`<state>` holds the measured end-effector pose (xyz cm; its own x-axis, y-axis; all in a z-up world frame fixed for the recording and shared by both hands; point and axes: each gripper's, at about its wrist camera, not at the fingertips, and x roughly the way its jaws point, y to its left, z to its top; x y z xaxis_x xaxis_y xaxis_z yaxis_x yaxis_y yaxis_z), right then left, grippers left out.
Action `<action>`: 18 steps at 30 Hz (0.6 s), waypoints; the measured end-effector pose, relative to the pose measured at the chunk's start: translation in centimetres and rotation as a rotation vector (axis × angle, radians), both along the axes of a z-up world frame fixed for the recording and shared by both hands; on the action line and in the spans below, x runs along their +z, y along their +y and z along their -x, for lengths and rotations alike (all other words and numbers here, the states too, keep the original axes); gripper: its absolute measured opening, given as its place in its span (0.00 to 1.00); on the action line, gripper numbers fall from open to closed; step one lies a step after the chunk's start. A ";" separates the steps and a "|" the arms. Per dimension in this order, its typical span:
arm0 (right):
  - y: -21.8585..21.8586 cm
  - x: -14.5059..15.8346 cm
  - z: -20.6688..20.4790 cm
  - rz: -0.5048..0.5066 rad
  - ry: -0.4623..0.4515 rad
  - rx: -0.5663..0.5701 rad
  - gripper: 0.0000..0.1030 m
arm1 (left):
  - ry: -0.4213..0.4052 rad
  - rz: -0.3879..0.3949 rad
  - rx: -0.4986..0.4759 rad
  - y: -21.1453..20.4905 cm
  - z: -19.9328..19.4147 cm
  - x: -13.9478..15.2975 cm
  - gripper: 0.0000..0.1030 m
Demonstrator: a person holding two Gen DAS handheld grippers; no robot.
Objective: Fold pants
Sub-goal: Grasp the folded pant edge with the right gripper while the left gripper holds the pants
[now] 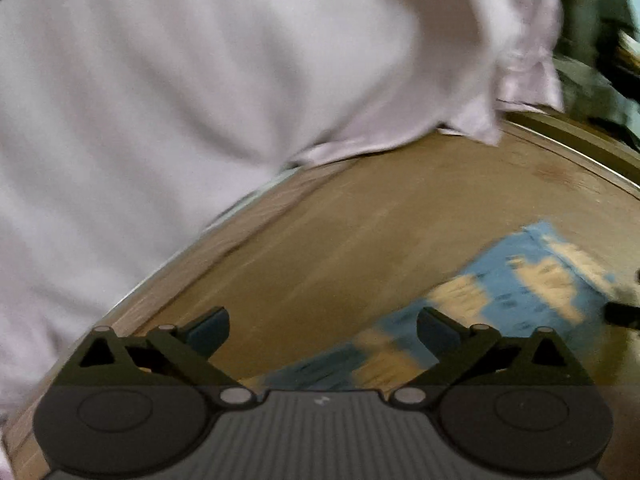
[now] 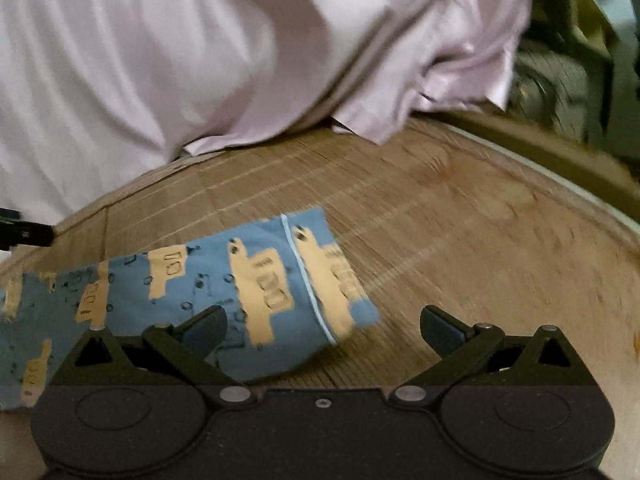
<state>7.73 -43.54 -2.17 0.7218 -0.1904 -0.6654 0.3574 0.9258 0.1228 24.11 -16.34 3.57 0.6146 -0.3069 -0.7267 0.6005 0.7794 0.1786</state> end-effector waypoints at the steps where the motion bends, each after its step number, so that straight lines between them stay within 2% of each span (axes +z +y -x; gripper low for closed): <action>1: -0.3 -0.1 0.1 -0.026 0.000 -0.010 0.99 | -0.007 -0.026 -0.063 -2.0 0.4 0.0 0.99; 3: -0.8 -0.3 -0.1 -0.089 -0.015 -0.009 0.99 | -0.034 -0.093 -0.209 -6.1 1.2 -0.2 0.99; 6: -1.4 -0.5 -0.5 -0.120 -0.036 -0.037 0.99 | -0.040 -0.126 -0.317 -10.7 1.8 -0.8 0.97; 9: -2.1 -0.6 -0.6 -0.160 -0.065 -0.062 0.98 | -0.032 -0.127 -0.334 -14.1 1.0 -2.0 0.92; 11: -2.2 -0.4 -0.6 -0.150 -0.070 -0.058 0.89 | -0.015 -0.128 -0.349 -15.3 0.0 -2.9 0.87; 14: -1.5 -0.4 -1.2 -0.079 -0.049 -0.028 0.81 | 0.058 -0.112 -0.374 -16.3 -1.5 -4.4 0.75; 17: -1.6 -0.7 -1.6 -0.068 -0.045 -0.026 0.72 | 0.154 -0.042 -0.385 -16.3 -3.0 -5.5 0.60; 18: -1.7 -0.9 -1.8 -0.072 -0.042 -0.032 0.71 | 0.176 -0.024 -0.389 -16.1 -3.2 -5.6 0.58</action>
<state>9.48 -45.28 -3.04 0.7434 -0.1668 -0.6477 0.3801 0.9022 0.2040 27.30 -32.43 -2.04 0.3221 -0.4731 -0.8200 0.8721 0.4854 0.0625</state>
